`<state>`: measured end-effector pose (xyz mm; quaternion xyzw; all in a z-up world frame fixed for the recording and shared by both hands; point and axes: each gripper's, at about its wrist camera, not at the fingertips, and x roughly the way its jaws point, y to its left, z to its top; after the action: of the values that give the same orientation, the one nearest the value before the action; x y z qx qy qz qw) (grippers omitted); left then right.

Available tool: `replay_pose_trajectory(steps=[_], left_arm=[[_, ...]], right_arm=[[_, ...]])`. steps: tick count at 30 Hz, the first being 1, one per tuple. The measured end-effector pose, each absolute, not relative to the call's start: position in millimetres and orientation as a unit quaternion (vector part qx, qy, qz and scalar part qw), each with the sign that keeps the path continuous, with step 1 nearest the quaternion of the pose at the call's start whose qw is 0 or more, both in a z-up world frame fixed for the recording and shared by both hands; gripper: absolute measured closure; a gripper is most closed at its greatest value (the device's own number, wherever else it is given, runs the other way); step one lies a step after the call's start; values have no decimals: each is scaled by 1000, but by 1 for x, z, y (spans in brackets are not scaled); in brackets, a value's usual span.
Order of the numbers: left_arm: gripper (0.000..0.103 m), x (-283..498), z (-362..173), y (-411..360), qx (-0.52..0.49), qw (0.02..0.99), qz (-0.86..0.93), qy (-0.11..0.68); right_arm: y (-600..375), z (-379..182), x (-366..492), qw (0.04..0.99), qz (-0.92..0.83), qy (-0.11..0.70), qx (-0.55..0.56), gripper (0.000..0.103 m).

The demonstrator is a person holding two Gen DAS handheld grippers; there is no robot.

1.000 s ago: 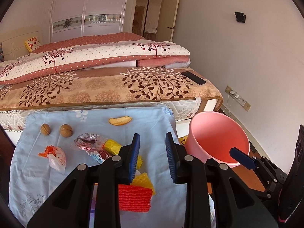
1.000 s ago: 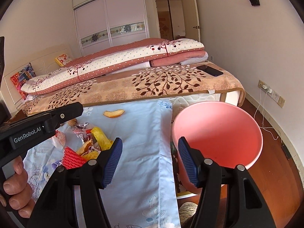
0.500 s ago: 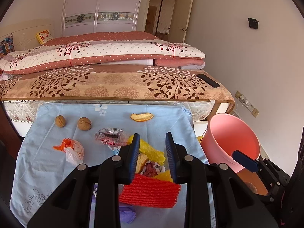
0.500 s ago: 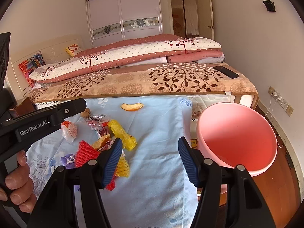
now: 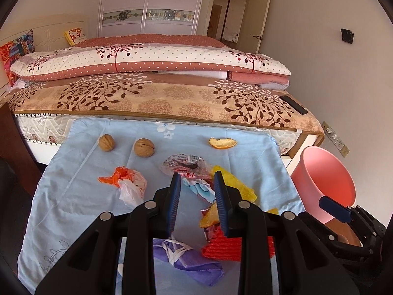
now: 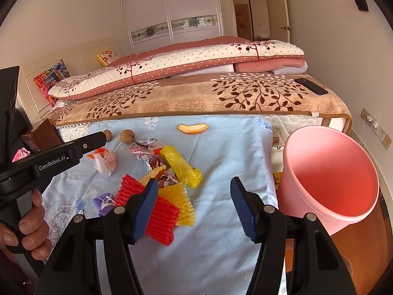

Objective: Collect trash
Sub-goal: 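Move right tool to red foam net while left tool approaches plastic bag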

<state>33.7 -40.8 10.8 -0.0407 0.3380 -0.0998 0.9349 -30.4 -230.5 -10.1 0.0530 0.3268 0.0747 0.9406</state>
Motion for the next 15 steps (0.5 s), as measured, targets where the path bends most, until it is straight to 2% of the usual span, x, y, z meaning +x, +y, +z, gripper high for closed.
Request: replay_pose_trajectory(steps=[15], left_arm=[[75,38,-27,49,-83,918,-43,386]], right_arm=[[-201,-35,-26,921,137,364,27,43]])
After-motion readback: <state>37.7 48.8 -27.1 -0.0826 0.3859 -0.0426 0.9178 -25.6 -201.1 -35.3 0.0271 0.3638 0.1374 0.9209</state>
